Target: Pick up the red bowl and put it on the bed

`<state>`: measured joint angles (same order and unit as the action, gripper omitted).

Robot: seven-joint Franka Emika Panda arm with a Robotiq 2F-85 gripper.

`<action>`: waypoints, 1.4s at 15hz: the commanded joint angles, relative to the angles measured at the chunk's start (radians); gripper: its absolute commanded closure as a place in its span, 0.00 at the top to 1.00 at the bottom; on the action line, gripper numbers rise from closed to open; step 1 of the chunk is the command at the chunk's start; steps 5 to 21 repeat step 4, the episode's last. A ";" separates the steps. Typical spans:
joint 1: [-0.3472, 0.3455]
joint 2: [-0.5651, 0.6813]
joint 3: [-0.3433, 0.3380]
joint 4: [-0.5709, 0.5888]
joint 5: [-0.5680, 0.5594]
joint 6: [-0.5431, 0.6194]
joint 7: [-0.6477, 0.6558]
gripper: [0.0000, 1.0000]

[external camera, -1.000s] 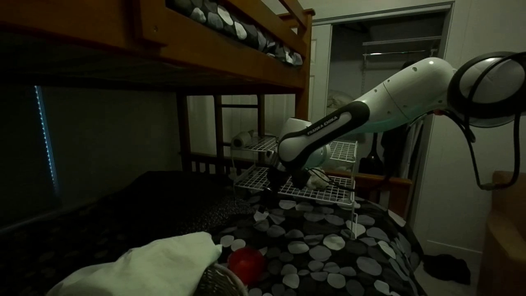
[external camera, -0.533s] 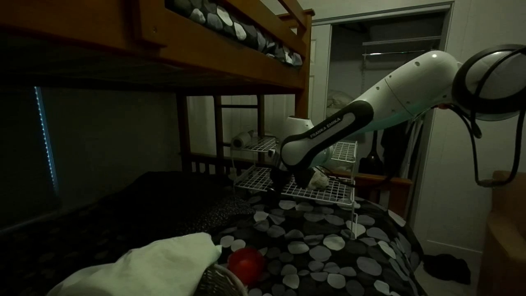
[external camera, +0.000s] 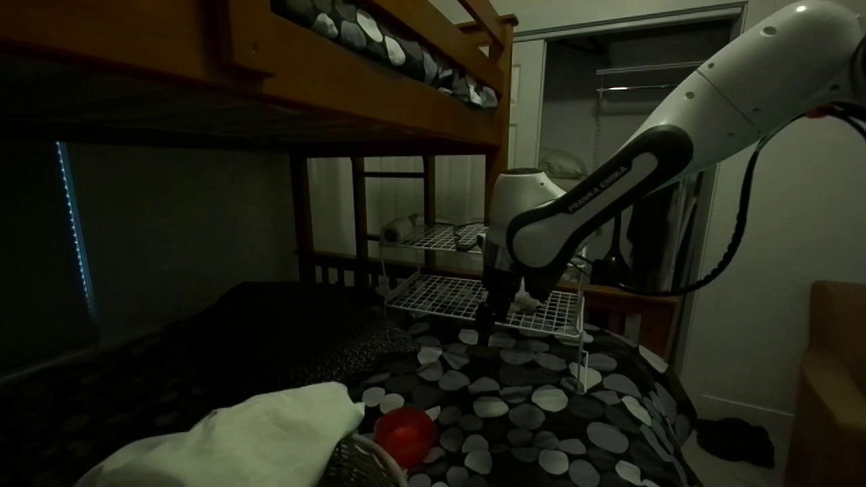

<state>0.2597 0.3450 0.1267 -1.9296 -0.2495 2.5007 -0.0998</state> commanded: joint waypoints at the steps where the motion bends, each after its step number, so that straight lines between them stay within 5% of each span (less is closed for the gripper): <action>1: -0.002 -0.235 -0.015 -0.245 -0.120 0.077 0.039 1.00; 2: -0.029 -0.241 0.006 -0.254 -0.091 0.125 -0.017 1.00; 3: -0.017 -0.150 0.010 -0.141 -0.076 0.054 0.014 1.00; 21: -0.024 -0.188 0.013 -0.178 -0.075 0.079 0.001 1.00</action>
